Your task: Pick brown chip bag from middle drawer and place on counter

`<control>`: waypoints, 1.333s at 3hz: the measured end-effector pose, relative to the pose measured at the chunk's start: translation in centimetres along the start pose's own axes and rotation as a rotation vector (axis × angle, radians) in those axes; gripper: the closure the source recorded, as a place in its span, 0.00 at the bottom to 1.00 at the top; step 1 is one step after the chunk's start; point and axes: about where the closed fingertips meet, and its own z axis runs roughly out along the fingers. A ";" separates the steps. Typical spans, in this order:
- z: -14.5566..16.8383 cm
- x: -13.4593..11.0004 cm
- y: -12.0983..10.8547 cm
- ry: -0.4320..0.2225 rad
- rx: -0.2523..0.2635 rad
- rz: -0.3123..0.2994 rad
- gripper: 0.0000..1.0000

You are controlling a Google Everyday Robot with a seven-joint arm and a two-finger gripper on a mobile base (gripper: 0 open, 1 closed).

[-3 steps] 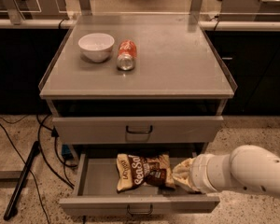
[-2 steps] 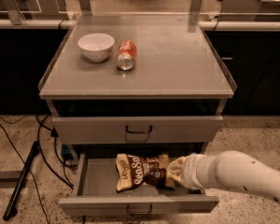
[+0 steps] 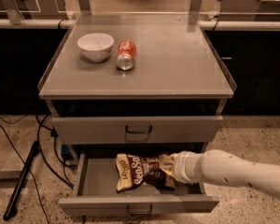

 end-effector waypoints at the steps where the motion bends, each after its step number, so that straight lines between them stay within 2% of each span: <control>1: 2.6 1.5 -0.5 -0.014 -0.016 0.044 0.65; 2: 4.8 2.9 -0.8 -0.041 -0.044 0.099 0.40; 3: 6.5 3.6 -1.0 -0.069 -0.072 0.136 0.27; 4: 8.4 3.3 -1.3 -0.094 -0.096 0.144 0.27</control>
Offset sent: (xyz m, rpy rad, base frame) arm 0.0429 -0.0134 -0.0791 0.1673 0.1262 -0.0691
